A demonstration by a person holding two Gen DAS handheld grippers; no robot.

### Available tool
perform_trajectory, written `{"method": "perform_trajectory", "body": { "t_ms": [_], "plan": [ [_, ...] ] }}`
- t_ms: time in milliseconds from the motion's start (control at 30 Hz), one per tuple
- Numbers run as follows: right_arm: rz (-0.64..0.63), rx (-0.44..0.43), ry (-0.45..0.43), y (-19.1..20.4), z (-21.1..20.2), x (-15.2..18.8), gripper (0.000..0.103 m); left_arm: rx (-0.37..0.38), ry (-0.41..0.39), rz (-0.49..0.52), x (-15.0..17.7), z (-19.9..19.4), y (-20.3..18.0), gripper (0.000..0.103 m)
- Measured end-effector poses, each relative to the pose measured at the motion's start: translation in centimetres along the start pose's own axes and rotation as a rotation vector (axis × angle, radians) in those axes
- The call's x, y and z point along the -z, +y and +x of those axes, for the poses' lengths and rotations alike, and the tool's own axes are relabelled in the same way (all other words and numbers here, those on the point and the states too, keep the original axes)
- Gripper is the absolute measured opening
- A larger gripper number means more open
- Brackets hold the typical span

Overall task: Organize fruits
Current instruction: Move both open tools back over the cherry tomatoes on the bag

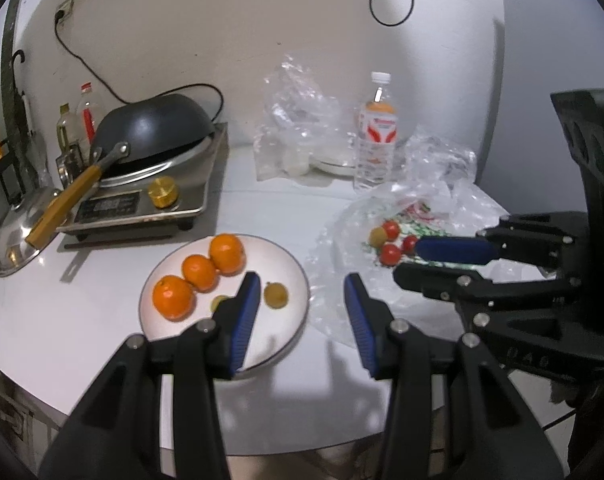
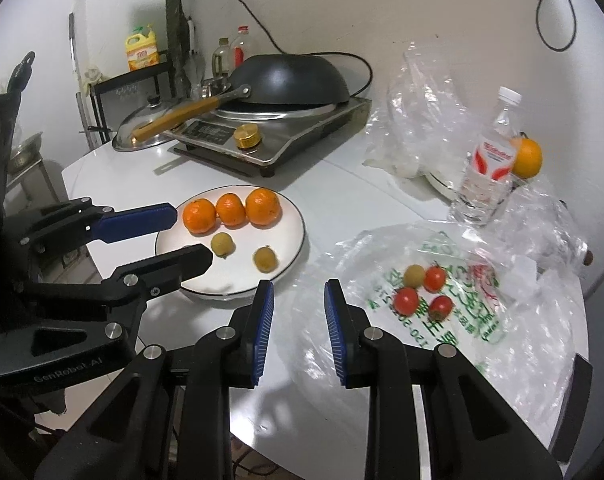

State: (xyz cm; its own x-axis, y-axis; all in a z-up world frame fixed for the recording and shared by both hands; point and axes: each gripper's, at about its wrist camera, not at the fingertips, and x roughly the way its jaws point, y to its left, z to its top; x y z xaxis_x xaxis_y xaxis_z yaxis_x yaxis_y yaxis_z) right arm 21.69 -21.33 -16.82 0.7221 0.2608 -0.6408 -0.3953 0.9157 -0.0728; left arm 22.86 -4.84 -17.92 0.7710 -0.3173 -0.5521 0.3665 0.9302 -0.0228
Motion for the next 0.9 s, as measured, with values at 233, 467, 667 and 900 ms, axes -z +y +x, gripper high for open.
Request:
{"method": "perform_trajectory", "body": {
  "t_ms": [233,467,667,900],
  "plan": [
    [0.032,0.017,-0.015,-2.5,-1.5,1.4,0.028,0.018,0.007,0.034,-0.3,0.5,-2.8,0.045],
    [0.060,0.028,-0.016,-4.9,-2.2,2.7,0.028,0.033,0.025,0.054,-0.6,1.8,-5.4,0.045],
    [0.087,0.030,-0.010,-6.8,-1.9,3.6,0.028,0.051,0.041,0.077,-0.7,3.0,-7.3,0.045],
    [0.115,0.031,0.005,-9.0,-0.9,4.2,0.028,0.070,0.071,0.098,-0.9,5.1,-8.7,0.045]
  ]
}}
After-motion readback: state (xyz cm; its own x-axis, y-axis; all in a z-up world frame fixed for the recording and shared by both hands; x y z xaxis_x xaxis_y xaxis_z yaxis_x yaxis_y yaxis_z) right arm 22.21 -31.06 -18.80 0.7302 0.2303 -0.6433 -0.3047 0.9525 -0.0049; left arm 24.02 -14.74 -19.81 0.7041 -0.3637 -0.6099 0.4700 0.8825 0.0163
